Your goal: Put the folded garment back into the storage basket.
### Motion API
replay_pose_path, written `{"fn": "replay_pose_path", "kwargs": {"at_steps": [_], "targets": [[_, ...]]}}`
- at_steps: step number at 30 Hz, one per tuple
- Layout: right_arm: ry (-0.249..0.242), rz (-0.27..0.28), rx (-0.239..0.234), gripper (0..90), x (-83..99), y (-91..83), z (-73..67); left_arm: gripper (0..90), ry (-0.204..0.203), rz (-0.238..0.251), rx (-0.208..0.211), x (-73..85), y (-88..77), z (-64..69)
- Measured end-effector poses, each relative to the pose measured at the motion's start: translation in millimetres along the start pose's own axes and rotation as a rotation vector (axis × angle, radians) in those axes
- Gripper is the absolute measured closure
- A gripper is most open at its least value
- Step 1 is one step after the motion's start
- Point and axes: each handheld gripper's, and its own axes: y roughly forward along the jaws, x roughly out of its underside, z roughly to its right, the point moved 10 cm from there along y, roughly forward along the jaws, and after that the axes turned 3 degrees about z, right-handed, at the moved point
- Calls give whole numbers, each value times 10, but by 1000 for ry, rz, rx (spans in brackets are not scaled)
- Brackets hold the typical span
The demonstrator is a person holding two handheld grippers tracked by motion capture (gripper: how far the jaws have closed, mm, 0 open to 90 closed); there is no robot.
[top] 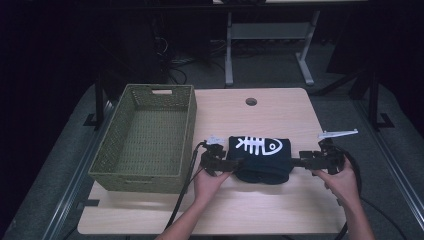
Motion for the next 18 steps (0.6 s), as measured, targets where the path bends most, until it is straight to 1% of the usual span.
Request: {"fn": "replay_pose_path", "kwargs": {"at_steps": [2, 3, 5, 6, 7, 10, 11, 13, 14, 17, 18], "targets": [[8, -7, 1, 205, -2, 33, 23, 197, -4, -6, 0, 0, 21, -10], [33, -27, 18, 205, 20, 111, 100, 209, 0, -11, -4, 2, 45, -25], [50, -45, 34, 208, 49, 164, 155, 238, -27, -23, 9, 24, 72, -46], [54, -46, 41, 215, 56, 189, 176, 239, -27, -36, 7, 49, 88, -74], [61, -47, 46, 222, 58, 221, 197, 239, -43, -42, 8, 69, 105, -82], [66, -57, 68, 242, 70, 299, 242, 243, -59, -43, 16, 94, 124, -93], [68, -62, 69, 246, 79, 319, 251, 246, -62, -43, 21, 97, 127, -90], [77, -70, 72, 249, 93, 345, 261, 267, -59, -43, 23, 99, 128, -84], [79, -76, 80, 258, 110, 396, 279, 276, -58, -44, 23, 101, 129, -82], [77, -79, 90, 296, 113, 428, 278, 313, -58, -45, 33, 106, 133, -66], [70, -81, 100, 308, 116, 435, 288, 329, -57, -49, 36, 110, 132, -60]]}}
